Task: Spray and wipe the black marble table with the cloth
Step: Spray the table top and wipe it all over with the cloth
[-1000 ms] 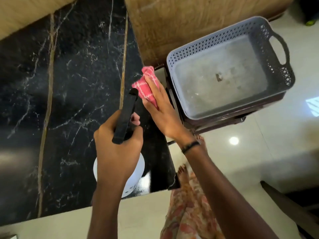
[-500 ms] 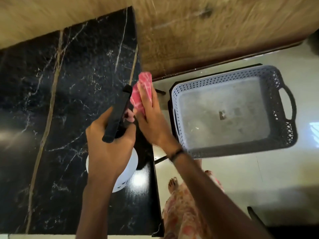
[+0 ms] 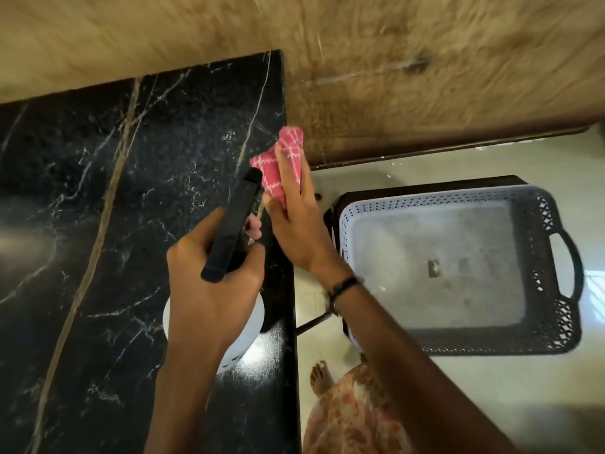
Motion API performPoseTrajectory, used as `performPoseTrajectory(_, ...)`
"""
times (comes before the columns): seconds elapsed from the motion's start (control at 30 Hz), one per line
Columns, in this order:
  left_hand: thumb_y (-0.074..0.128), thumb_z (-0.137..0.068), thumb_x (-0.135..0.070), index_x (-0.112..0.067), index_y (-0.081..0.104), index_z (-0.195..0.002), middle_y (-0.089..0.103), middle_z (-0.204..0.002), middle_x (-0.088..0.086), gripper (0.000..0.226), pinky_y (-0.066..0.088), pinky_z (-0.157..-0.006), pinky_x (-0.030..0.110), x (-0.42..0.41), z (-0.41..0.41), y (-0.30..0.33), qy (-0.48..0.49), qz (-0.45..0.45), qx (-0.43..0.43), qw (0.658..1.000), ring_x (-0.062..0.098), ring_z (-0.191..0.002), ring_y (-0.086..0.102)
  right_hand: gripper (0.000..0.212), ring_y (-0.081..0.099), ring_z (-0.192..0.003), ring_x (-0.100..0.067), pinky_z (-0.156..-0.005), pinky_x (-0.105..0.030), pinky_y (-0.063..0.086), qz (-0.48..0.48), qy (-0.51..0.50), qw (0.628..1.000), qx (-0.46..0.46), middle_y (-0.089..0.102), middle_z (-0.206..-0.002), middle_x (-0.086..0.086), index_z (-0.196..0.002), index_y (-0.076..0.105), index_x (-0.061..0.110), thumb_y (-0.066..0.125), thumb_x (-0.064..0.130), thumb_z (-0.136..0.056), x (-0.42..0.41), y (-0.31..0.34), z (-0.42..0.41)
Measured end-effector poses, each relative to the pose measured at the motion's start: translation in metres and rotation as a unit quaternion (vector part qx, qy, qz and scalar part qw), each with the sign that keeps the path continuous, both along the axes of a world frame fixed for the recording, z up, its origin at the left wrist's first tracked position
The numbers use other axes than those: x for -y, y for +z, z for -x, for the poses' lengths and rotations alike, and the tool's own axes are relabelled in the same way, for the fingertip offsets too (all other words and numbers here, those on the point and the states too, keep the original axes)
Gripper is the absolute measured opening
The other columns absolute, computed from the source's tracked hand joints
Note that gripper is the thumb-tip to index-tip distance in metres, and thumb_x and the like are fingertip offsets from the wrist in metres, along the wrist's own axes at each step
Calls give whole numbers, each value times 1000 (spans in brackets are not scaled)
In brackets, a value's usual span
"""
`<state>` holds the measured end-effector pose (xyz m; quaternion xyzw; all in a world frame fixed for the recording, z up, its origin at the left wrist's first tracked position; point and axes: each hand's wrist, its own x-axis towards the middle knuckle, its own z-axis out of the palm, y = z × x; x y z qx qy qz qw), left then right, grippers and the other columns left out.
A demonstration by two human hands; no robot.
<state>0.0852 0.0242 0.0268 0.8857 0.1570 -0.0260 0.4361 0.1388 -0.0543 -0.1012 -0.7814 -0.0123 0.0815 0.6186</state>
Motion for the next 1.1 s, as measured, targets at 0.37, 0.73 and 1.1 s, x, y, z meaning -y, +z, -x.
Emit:
performPoseTrajectory(0.37, 58, -81, 3, -24, 62, -78, 63, -69, -6, 27, 42, -51, 11, -28, 18, 8, 42, 11, 19, 999, 9, -50, 52, 62, 9, -146, -36, -114, -53, 27, 338, 17, 938, 72, -3, -161, -7, -152, 12, 31, 39, 21, -97, -9, 2, -139)
performPoseTrajectory(0.73, 60, -81, 1, -24, 64, -82, 67, -85, -9, 26, 45, -68, 28, -108, 92, 28, 99, 79, 30, 992, 10, -60, 57, 58, 10, -148, -30, -115, -59, 17, 454, 114, 874, 132, 19, -159, -1, -149, 21, 35, 41, 28, -94, -19, 19, 167)
performPoseTrajectory(1.1, 58, -81, 9, -17, 64, -81, 59, -67, -3, 26, 40, -63, 22, -260, 198, 30, 83, 170, 29, 981, 8, -54, 54, 50, 13, -146, -35, -108, -71, 6, 524, 134, 828, 146, 29, -156, -1, -144, 38, 32, 42, 28, -95, -155, 28, 126)
